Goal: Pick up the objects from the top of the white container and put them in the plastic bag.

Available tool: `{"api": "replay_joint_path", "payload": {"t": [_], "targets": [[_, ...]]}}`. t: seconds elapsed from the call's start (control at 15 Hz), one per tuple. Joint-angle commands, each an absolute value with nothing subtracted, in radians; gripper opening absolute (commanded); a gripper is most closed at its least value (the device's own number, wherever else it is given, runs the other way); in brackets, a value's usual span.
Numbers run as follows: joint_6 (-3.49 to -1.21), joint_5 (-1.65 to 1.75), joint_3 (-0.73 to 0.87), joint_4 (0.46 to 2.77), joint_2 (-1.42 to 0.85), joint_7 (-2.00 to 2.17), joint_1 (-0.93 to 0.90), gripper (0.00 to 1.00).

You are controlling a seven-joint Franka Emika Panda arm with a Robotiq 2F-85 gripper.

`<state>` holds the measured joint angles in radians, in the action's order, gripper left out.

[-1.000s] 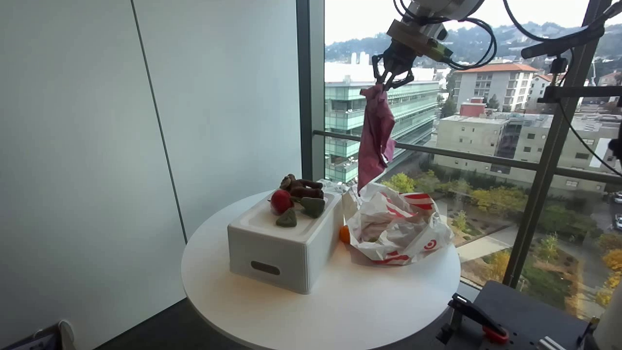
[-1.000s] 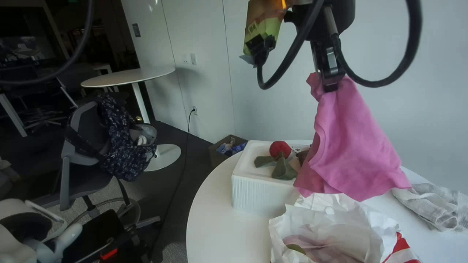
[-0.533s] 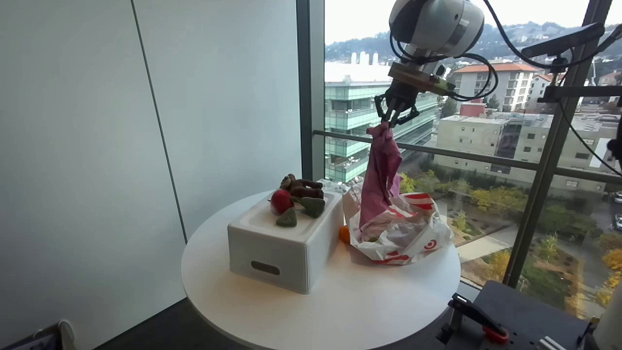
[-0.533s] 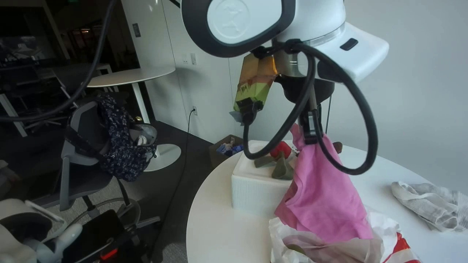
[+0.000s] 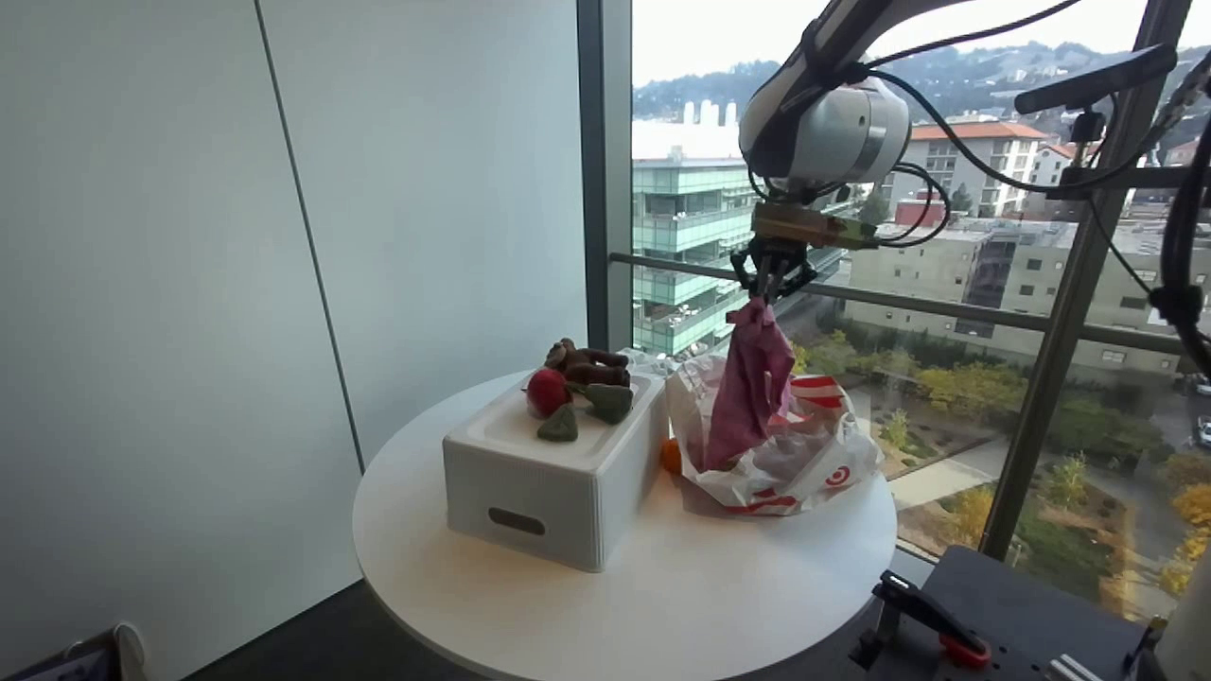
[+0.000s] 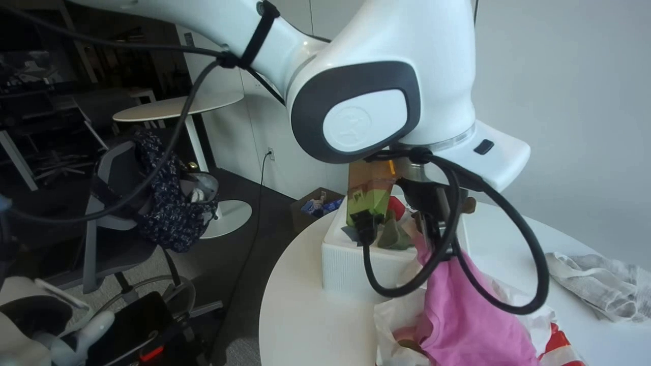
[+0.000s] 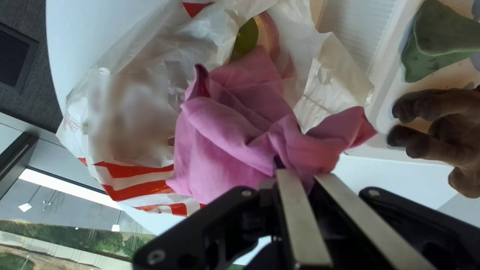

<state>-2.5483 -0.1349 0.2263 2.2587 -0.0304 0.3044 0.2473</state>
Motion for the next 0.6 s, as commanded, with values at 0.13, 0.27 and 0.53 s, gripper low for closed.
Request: {"api": "replay_joint_path", "payload": {"t": [0.13,0.27,0.53], "targets": [[-2.624,-0.119,0.211,2.258,-0.114,0.325,0.205,0.09],[-2.636,-0.145,0.202,2.260,-0.131,0.298,0.195,0.09],[-2.746,-0.069,0.221,2.255,-0.216,0.305,0.182,0.09]]}}
